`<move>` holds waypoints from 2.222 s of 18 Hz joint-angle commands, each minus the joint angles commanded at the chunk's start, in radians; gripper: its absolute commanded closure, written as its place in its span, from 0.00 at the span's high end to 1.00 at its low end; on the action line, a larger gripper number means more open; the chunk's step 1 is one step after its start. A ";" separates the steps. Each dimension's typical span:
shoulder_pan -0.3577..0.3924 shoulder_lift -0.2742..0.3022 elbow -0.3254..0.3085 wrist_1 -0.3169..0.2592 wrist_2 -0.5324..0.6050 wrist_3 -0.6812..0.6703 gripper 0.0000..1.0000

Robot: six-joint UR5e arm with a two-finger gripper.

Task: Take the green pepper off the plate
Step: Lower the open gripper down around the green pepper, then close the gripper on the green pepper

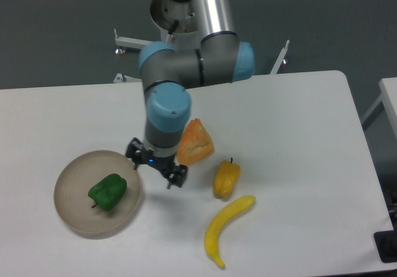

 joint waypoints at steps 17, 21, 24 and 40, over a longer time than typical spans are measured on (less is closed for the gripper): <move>-0.063 -0.048 -0.008 0.117 0.000 -0.022 1.00; -0.065 -0.054 -0.011 0.123 0.002 -0.023 1.00; -0.071 -0.063 -0.006 0.123 0.003 -0.023 1.00; -0.083 -0.080 0.015 0.122 0.003 -0.019 0.45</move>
